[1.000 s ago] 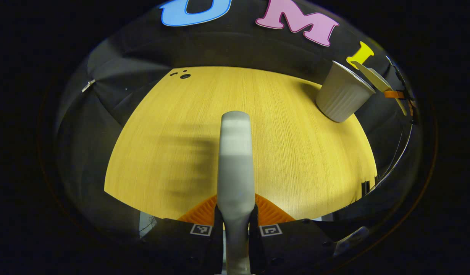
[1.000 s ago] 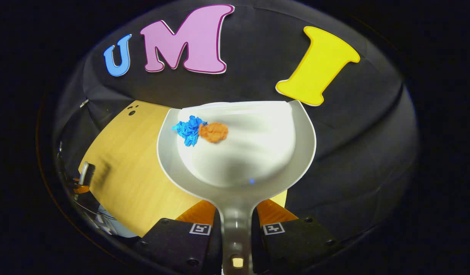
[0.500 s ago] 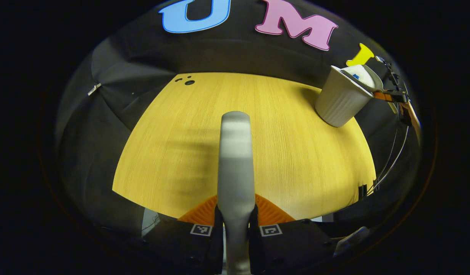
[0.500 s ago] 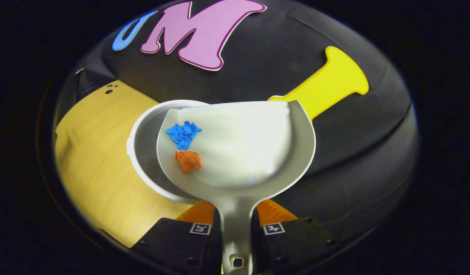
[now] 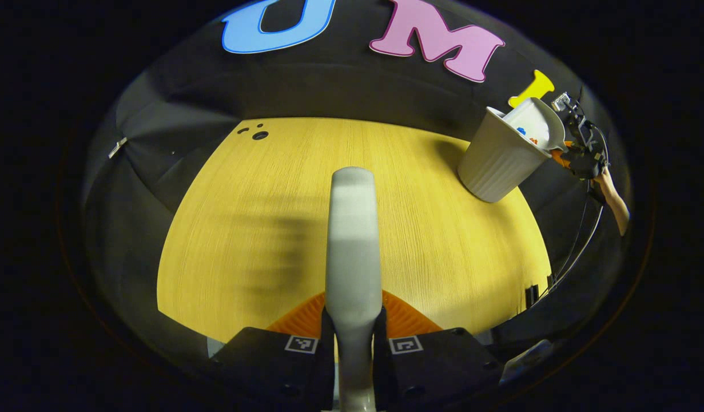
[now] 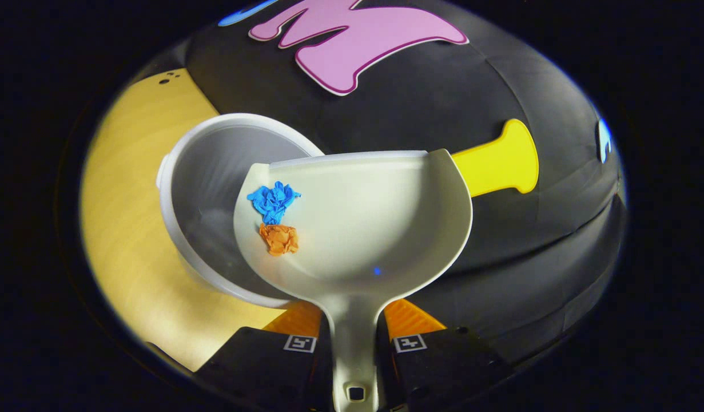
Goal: Pick up the small broom and dustpan from the desktop, sweep the trash into the dustpan with the broom, and then empty the trash into the garbage bin.
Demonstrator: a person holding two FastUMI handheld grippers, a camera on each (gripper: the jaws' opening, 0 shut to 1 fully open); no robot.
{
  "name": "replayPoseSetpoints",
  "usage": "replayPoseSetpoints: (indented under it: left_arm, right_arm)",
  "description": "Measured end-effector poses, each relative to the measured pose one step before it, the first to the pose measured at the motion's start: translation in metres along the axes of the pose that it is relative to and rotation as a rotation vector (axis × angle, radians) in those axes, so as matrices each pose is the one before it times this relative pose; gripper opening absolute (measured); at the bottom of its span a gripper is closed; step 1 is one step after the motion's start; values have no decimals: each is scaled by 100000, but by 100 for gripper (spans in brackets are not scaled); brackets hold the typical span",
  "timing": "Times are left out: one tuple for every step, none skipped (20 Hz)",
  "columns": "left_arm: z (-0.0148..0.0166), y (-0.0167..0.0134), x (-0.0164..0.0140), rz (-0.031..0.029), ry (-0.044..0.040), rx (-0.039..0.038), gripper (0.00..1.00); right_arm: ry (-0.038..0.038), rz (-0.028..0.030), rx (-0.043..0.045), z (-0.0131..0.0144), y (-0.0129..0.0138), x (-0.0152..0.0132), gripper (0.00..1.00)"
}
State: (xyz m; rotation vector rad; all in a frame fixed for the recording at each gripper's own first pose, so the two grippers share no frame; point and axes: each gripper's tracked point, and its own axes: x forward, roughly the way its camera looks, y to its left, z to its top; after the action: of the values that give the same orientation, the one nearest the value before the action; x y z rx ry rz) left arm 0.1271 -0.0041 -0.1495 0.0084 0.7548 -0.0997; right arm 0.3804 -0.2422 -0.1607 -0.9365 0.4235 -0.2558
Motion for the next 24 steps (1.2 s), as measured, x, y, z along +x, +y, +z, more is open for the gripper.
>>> replayPoseSetpoints:
  left_arm:
    - [433, 509, 149, -220, -183, 1562, 31]
    - [189, 397, 102, -233, -210, 1312, 31]
    - [250, 394, 138, -783, -70, 638, 31]
    - [65, 238, 268, -1189, 193, -200, 31]
    - [-37, 219, 242, -1452, 441, -567, 31]
    - [-76, 239, 272, -1449, 543, -537, 31]
    - [-48, 239, 239, -1212, 736, -312, 31]
    - [-164, 384, 342, -595, 839, -134, 31]
    - [-51, 530, 240, 70, 639, 266, 29]
    - [-104, 359, 176, -196, 331, 156, 29]
    - [-156, 187, 175, -666, 507, -440, 31]
    - [-120, 124, 150, -1110, 477, -917, 31]
    - [-148, 54, 170, -1142, 388, -1090, 29]
    - [-101, 109, 112, -790, 292, -734, 29]
    - [-151, 246, 43, -282, 265, -203, 29]
    - [-235, 240, 115, -116, 372, 139, 30]
    - [-167, 190, 63, -338, 359, 33, 31]
    - [-204, 62, 108, -557, 429, -97, 30]
    - [-175, 42, 50, -497, 404, -52, 31]
    - [-168, 151, -20, -159, 442, 237, 31]
    - [-115, 132, -20, 267, 321, 530, 31]
    - [-200, 128, 36, 379, 282, 689, 31]
    - [-46, 21, -83, 65, 166, 739, 31]
    - [-108, -49, -160, 57, -7, 700, 31]
  right_arm:
    - [486, -1882, -2922, -19, -70, -67, 38]
    - [-149, -2091, -3094, 264, -116, 30, 34]
    - [-60, -1741, -2264, 156, -101, 12, 34]
    - [165, -2034, -2148, 69, -63, -79, 34]
    - [711, -2023, -1812, -4, -71, -184, 34]
    - [569, -2182, -2342, 78, -96, -194, 34]
    - [-226, -2367, -2859, 230, -165, -146, 34]
    - [-348, -2250, -3567, 228, -193, -176, 34]
    - [-620, -1864, -3443, 233, -299, -196, 34]
    - [-368, -1756, -2226, 171, -343, -184, 34]
    - [-177, -1416, -1902, 25, -271, -305, 34]
    - [-278, -1283, -2230, -206, -246, -170, 31]
    - [-207, -1381, -3220, -99, -159, 31, 34]
    - [-174, -1517, -3986, 203, -84, -65, 34]
    - [-876, -1531, -3860, 166, -139, -48, 34]
    - [-700, -1025, -3115, 685, 183, -180, 34]
    - [-226, -242, -2313, 152, 109, -137, 34]
    - [48, 109, -2033, -41, 24, -179, 34]
    - [159, -279, -2528, 46, -82, 6, 34]
    - [33, -645, -2919, 221, -72, -72, 34]
    - [-185, -616, -3278, 178, -20, -90, 34]
    - [-552, 266, -2419, 192, 74, -42, 30]
    - [592, 633, 194, -158, 75, -63, 34]
    - [1569, 1319, 1787, -312, 34, 22, 34]
